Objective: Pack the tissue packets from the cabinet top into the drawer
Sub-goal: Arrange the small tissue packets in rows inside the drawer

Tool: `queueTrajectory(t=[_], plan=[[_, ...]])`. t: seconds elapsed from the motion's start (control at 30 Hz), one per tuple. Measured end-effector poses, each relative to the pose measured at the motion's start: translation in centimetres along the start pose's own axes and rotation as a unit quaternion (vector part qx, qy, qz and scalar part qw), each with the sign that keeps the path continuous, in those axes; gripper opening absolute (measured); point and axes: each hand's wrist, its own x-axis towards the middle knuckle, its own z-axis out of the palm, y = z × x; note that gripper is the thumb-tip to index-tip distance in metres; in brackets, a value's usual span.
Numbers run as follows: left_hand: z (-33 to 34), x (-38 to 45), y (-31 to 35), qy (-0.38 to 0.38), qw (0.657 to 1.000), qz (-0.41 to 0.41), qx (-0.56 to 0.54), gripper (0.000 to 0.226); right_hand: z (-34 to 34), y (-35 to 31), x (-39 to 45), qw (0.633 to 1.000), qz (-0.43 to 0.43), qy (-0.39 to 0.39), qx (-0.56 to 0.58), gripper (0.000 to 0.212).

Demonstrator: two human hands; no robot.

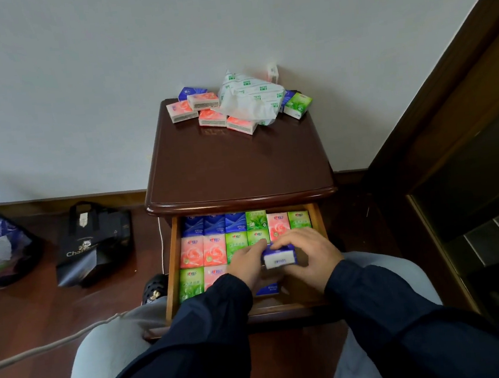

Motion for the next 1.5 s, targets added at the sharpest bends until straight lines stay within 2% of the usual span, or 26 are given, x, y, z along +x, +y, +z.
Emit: queueTrajectory(t=[0.13,0.2,0.3,0.37,0.5,0.6,0.7,0.83,0.97,1.03,1.23,1.4,1.5], plan=[[0.4,0.1,-0.6,-0.053,0.996,0.027,0.063,0.026,-1.3,1.0,-0.5,0.988,0.146,0.036,0.025,0.035],[0.5,0.1,-1.0,-0.083,0.991,0.061,0.091,0.022,-1.7,1.5,-0.8,0.983,0.179,0.034,0.04,0.032],[0.9,0.3,-1.6,-0.079,0.976,0.111,0.167,0.027,-2.0,1.9,-1.1,0.986,0.163,0.031,0.024,0.036],[1.3,0.6,-2.0,-0.068,0.97,0.124,0.196,0.028,-2.2,2.1,-1.2,0.989,0.147,-0.007,0.027,0.052],[2.1,1.0,-2.7,-0.043,0.97,0.121,0.207,0.024,-2.1,2.5,-1.3,0.984,0.122,-0.114,-0.069,0.087],[2.5,1.2,-3.0,-0.031,0.971,0.124,0.204,0.025,-1.5,2.9,-1.1,0.979,0.129,-0.133,-0.083,0.086],[2.5,1.6,-3.1,-0.004,0.96,0.154,0.235,0.021,-1.3,3.4,-0.6,0.978,0.137,-0.1,-0.124,0.082],[0.8,2.3,-2.5,0.047,0.909,0.211,0.357,0.028,-0.7,4.0,0.1,0.954,0.127,-0.114,-0.247,0.077],[-0.8,3.0,-2.4,0.063,0.804,0.215,0.551,0.051,0.5,4.8,0.2,0.927,0.108,-0.15,-0.328,0.055],[-1.1,3.2,-2.6,0.06,0.778,0.209,0.589,0.059,1.0,5.1,0.2,0.917,0.12,-0.165,-0.344,0.053],[-1.2,3.7,-2.9,0.061,0.779,0.186,0.595,0.07,1.5,6.0,0.4,0.905,0.104,-0.187,-0.368,0.062],[-1.2,4.0,-2.7,0.06,0.785,0.181,0.589,0.071,1.6,5.3,0.6,0.912,0.059,-0.177,-0.365,0.082],[-1.4,4.0,-2.6,0.058,0.784,0.187,0.589,0.07,2.1,4.8,1.4,0.911,0.04,-0.226,-0.343,0.099]])
